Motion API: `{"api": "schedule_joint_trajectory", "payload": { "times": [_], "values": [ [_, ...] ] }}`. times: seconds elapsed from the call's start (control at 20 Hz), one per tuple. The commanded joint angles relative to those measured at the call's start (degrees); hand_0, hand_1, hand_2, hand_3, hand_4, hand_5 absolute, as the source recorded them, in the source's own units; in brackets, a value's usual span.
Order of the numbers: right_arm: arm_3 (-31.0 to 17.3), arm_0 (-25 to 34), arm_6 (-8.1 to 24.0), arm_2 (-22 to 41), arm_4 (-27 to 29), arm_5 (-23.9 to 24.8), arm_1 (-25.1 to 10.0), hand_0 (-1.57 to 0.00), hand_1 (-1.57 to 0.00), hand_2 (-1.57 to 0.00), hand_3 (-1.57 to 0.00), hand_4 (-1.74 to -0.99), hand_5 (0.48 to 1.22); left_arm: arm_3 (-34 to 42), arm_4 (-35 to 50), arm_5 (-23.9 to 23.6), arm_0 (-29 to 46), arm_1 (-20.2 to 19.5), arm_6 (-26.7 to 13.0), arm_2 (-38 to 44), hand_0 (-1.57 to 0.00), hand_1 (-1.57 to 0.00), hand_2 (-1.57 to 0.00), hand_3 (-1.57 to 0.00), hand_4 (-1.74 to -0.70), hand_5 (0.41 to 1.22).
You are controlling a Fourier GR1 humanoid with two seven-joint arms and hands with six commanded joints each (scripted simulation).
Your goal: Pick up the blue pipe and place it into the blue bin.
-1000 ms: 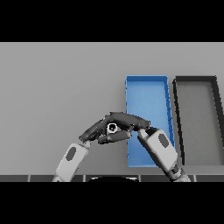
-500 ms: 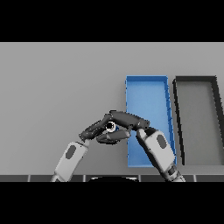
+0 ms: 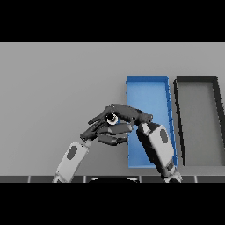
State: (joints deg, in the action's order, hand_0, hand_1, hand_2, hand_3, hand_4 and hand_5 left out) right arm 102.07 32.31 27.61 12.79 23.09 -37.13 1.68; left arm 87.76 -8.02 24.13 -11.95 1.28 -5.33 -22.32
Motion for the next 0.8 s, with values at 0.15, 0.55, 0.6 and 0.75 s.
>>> {"api": "schedule_joint_trajectory", "payload": {
  "times": [0.15,0.55,0.6,0.75],
  "values": [
    [0.7,8.1,6.1,-5.4,11.7,7.5,-1.8,-1.57,-1.57,-1.57,-1.57,-1.495,1.221,0.8,0.1,0.2,0.4,-0.4,-1.0,-0.1,0.00,0.00,0.00,0.00,-0.97,0.479],
    [-11.1,23.8,1.6,-17.6,11.8,15.2,-9.7,-1.57,-1.57,-1.57,-1.57,-1.498,1.221,3.2,0.4,0.7,1.5,-1.3,-0.8,-0.4,0.00,0.00,0.00,0.00,-0.95,0.466],
    [-13.7,24.3,0.5,-18.4,8.9,15.2,-10.3,-1.57,-1.57,-1.57,-1.57,-1.498,1.221,3.5,0.3,0.4,2.0,-1.4,-0.9,-0.4,0.00,0.00,0.00,0.00,-0.95,0.468],
    [-17.9,23.8,0.2,-21.4,4.9,15.8,-12.4,-1.57,-1.57,-1.57,-1.57,-1.499,1.221,3.2,1.0,0.5,1.6,-1.7,-2.0,0.6,0.00,0.00,0.00,0.00,-0.95,0.474]
  ]
}}
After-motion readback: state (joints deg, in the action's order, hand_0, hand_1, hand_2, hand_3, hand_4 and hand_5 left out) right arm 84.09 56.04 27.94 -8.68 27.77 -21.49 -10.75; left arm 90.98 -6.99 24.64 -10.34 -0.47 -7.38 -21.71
